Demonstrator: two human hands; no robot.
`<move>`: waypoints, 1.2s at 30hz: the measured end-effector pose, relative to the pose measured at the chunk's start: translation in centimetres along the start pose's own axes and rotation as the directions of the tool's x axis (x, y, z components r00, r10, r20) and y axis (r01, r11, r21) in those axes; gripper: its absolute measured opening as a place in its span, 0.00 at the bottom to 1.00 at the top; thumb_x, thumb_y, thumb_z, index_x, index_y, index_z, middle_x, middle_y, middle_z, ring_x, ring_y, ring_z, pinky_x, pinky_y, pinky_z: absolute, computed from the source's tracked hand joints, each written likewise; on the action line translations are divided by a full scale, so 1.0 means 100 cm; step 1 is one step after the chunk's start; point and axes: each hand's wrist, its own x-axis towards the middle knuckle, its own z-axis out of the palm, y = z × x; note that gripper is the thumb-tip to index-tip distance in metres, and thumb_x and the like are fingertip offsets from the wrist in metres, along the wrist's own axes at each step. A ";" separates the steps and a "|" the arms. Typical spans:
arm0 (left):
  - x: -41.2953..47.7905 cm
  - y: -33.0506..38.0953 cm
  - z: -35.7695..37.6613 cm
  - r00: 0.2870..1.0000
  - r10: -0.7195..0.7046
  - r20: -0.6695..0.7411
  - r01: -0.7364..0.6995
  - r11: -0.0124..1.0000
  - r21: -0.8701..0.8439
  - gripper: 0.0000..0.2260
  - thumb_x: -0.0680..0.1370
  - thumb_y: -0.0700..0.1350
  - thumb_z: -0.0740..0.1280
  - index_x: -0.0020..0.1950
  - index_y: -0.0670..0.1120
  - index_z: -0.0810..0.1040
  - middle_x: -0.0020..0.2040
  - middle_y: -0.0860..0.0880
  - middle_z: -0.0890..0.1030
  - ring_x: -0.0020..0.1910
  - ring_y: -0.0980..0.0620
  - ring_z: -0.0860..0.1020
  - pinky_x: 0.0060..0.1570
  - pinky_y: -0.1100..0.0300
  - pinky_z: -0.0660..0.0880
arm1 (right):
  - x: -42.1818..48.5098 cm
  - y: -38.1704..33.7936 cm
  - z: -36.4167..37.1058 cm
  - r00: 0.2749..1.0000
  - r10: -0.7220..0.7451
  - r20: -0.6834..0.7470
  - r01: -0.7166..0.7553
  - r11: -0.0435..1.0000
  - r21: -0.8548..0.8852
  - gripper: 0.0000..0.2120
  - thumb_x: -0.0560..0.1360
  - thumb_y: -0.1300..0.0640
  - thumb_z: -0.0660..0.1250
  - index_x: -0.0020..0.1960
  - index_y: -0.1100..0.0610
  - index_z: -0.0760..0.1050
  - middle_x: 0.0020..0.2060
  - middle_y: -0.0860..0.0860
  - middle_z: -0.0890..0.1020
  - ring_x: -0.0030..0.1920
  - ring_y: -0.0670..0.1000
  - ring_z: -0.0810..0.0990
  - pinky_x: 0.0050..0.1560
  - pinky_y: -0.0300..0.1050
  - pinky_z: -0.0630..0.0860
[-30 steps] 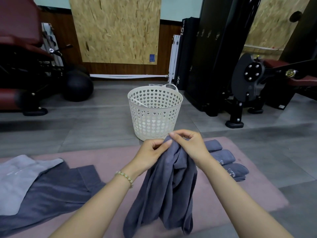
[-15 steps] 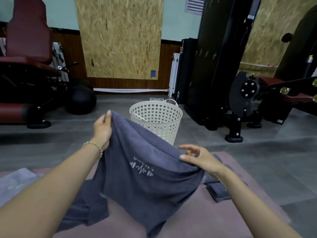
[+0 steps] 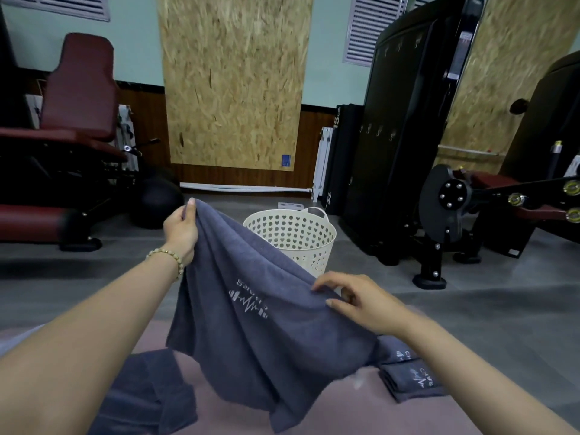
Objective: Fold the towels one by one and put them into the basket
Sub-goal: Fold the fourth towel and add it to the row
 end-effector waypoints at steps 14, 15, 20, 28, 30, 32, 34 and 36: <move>-0.012 0.040 0.018 0.990 0.017 0.139 -0.012 0.999 -0.038 0.15 0.80 0.56 0.60 0.44 0.46 0.76 0.42 0.45 0.77 0.42 0.51 0.76 0.46 0.57 0.75 | -0.007 0.015 0.041 0.964 0.262 -0.050 -0.228 0.907 0.354 0.07 0.69 0.62 0.56 0.35 0.54 0.69 0.31 0.42 0.72 0.34 0.39 0.67 0.39 0.36 0.65; -0.015 0.042 0.019 0.990 0.013 0.144 -0.005 0.998 -0.059 0.15 0.80 0.55 0.60 0.42 0.47 0.76 0.41 0.46 0.78 0.41 0.52 0.77 0.45 0.58 0.75 | -0.008 0.012 0.042 0.956 0.277 -0.095 -0.223 0.900 0.374 0.07 0.70 0.61 0.54 0.35 0.56 0.67 0.31 0.45 0.70 0.33 0.41 0.66 0.38 0.37 0.64; -0.018 0.047 0.013 0.992 -0.003 0.125 0.012 0.998 -0.068 0.14 0.80 0.55 0.59 0.43 0.48 0.77 0.38 0.49 0.79 0.39 0.54 0.77 0.41 0.61 0.76 | -0.008 -0.003 0.037 0.917 0.270 -0.293 -0.091 0.859 0.504 0.18 0.79 0.56 0.60 0.33 0.55 0.58 0.28 0.43 0.60 0.31 0.42 0.58 0.32 0.36 0.58; -0.019 0.039 0.003 0.992 -0.008 0.126 0.015 0.998 -0.059 0.13 0.81 0.54 0.59 0.52 0.47 0.78 0.41 0.50 0.80 0.41 0.55 0.78 0.42 0.61 0.75 | -0.007 0.015 0.012 0.932 0.353 -0.082 -0.237 0.765 0.599 0.15 0.72 0.52 0.72 0.45 0.59 0.68 0.31 0.51 0.79 0.33 0.46 0.77 0.35 0.38 0.73; -0.020 0.037 0.000 0.991 -0.013 0.130 0.022 0.998 -0.065 0.12 0.81 0.53 0.59 0.47 0.48 0.78 0.41 0.50 0.80 0.41 0.56 0.77 0.42 0.62 0.75 | -0.010 0.018 0.002 0.922 0.380 0.066 -0.362 0.791 0.493 0.14 0.69 0.49 0.74 0.45 0.56 0.75 0.35 0.51 0.83 0.36 0.47 0.81 0.37 0.40 0.75; -0.018 0.035 -0.004 0.993 -0.023 0.117 0.031 0.997 -0.066 0.13 0.81 0.53 0.59 0.42 0.50 0.77 0.40 0.50 0.79 0.40 0.56 0.77 0.42 0.62 0.74 | -0.014 0.026 -0.007 0.894 0.403 0.198 -0.448 0.829 0.334 0.16 0.68 0.47 0.75 0.36 0.58 0.76 0.31 0.49 0.78 0.32 0.43 0.76 0.32 0.36 0.70; -0.014 0.032 -0.012 0.994 -0.035 0.101 0.039 0.998 -0.041 0.13 0.81 0.54 0.59 0.42 0.49 0.77 0.40 0.51 0.78 0.40 0.56 0.76 0.43 0.62 0.74 | -0.018 0.037 -0.017 0.877 0.447 0.173 -0.480 0.816 0.323 0.19 0.67 0.46 0.75 0.34 0.61 0.76 0.29 0.49 0.76 0.30 0.42 0.72 0.30 0.37 0.68; -0.009 0.026 -0.022 0.996 -0.008 0.085 0.007 1.000 0.019 0.14 0.81 0.54 0.59 0.46 0.47 0.78 0.40 0.51 0.78 0.42 0.55 0.75 0.45 0.60 0.74 | -0.021 0.051 -0.025 0.882 0.469 -0.042 -0.412 0.812 0.414 0.28 0.64 0.41 0.75 0.37 0.68 0.77 0.30 0.51 0.75 0.33 0.45 0.72 0.33 0.41 0.68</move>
